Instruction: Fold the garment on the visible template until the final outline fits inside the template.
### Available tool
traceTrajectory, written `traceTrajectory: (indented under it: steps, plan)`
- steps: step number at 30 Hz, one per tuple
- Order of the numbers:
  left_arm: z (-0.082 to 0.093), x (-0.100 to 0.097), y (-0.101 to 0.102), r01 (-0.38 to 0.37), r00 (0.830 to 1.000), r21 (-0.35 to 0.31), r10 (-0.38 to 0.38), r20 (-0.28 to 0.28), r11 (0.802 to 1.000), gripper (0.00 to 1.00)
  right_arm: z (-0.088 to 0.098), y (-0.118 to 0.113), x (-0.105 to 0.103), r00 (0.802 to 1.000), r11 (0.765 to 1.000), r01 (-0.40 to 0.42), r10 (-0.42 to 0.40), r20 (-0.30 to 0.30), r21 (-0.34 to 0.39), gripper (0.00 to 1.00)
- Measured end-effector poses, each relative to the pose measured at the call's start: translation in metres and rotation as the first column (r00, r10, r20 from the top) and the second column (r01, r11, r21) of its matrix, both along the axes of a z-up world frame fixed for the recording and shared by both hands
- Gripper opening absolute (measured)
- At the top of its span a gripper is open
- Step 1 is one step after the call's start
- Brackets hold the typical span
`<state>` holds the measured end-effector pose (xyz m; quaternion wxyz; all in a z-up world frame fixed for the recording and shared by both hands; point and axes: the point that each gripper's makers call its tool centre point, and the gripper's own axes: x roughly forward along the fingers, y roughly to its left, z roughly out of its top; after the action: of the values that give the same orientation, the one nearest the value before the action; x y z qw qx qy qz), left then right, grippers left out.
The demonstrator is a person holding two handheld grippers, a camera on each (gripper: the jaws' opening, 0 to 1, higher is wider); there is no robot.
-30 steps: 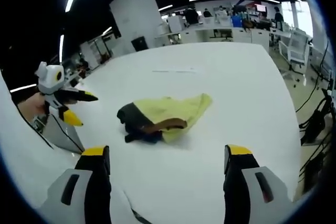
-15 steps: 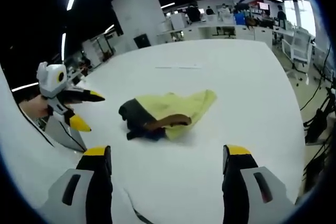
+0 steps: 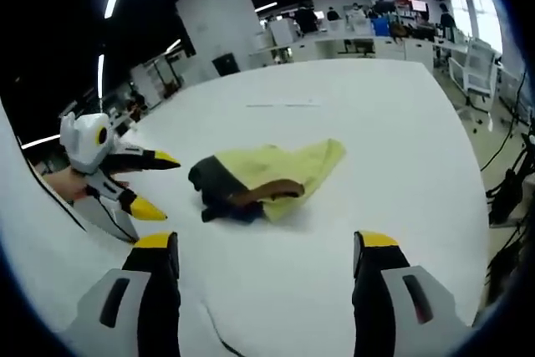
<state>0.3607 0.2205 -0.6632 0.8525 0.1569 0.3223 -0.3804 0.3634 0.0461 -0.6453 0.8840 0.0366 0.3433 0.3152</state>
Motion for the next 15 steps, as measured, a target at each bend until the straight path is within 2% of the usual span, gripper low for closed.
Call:
traceTrajectory:
  steps: [15]
  plan:
    - [-0.007,0.006,-0.014,0.061,0.998,0.016,-0.061,0.027,0.998,0.50,-0.020,-0.010,0.010,1.000,0.999,-0.023,0.023,0.007,-0.049,0.78]
